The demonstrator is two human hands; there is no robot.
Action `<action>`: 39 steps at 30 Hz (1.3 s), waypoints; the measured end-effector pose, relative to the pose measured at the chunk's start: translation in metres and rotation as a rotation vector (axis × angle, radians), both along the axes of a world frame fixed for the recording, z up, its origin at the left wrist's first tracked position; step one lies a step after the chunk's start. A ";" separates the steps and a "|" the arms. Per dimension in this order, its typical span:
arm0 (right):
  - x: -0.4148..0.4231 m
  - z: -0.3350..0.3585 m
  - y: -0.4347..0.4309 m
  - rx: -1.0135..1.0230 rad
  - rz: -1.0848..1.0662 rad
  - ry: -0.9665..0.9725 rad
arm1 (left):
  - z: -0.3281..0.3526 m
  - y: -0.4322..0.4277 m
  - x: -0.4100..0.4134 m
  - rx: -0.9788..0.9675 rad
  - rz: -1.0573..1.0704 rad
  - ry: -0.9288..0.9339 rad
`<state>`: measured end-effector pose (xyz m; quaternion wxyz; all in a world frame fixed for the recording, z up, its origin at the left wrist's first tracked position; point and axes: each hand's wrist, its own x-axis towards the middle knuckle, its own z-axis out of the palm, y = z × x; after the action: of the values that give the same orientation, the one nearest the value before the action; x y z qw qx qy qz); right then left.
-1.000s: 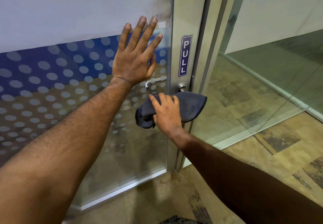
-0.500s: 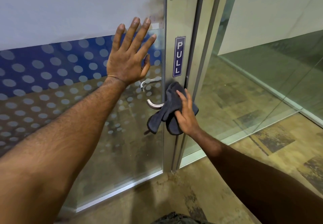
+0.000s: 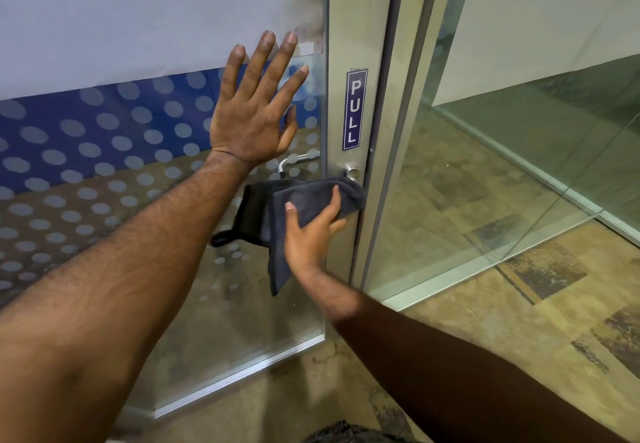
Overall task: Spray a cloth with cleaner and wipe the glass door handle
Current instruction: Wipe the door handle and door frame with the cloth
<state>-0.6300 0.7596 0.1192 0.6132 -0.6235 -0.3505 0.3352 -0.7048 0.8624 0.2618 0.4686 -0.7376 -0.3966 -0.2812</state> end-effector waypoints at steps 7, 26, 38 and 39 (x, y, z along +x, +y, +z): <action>0.004 -0.010 0.005 -0.034 0.022 -0.125 | -0.001 0.001 -0.001 -0.010 -0.013 -0.007; 0.045 0.016 0.054 -0.065 -0.467 0.571 | 0.000 0.002 -0.001 0.027 -0.024 -0.001; -0.029 0.021 0.034 -0.233 -0.327 0.648 | 0.000 0.000 -0.002 -0.028 -0.034 -0.006; -0.029 0.020 0.033 -0.239 -0.290 0.656 | 0.000 0.000 -0.002 -0.022 -0.037 -0.006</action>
<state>-0.6589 0.7926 0.1396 0.6568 -0.5933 -0.0021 0.4654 -0.7068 0.8619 0.2618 0.4540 -0.7490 -0.3872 -0.2880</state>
